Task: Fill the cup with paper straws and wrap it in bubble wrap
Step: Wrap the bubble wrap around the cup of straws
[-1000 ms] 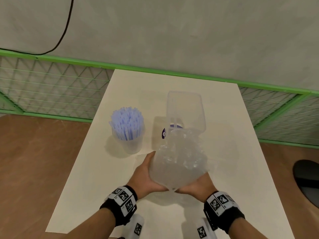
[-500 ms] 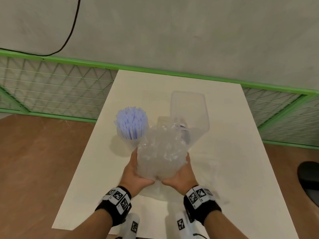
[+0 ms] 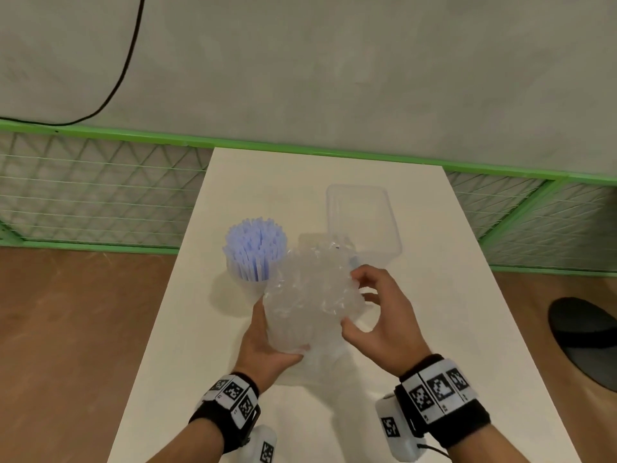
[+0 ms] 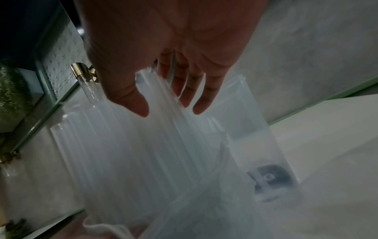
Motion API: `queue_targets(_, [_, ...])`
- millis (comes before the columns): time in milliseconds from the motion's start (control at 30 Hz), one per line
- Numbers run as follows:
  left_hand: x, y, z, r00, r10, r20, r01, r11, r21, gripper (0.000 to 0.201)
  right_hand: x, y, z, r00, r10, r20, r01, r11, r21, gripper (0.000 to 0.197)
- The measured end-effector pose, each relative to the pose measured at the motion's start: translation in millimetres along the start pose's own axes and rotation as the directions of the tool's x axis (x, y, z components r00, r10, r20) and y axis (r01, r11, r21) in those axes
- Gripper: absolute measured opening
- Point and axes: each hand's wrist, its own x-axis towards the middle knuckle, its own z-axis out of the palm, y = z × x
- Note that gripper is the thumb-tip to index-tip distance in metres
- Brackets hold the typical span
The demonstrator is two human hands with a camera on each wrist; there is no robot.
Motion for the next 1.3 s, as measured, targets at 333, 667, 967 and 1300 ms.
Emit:
queue_targets(333, [7,-2,5,0.998,-0.062,-0.024,0.063,0.998,0.022,0.106,7,13,22,0.985,-0.142,-0.095,0.125,0.978,-0.164,0.031])
queue_targets(667, [5,0,5,0.991,-0.109,-0.072,0.114,0.991,0.070,0.108,18,18,29,0.970,-0.234,-0.058,0.220,0.957,-0.191,0.028])
queue_targets(967, [2,3,6,0.992,-0.101,-0.068,0.106,0.993,0.060,0.106,37,2,16,0.958,-0.233,-0.169,0.203,0.963,-0.175,0.016])
queue_targets(1300, [3,0,4,0.991,-0.112,-0.078,0.118,0.990,0.081,0.101,53,-11,8,0.950,-0.248,-0.192,0.214,0.960,-0.182,0.014])
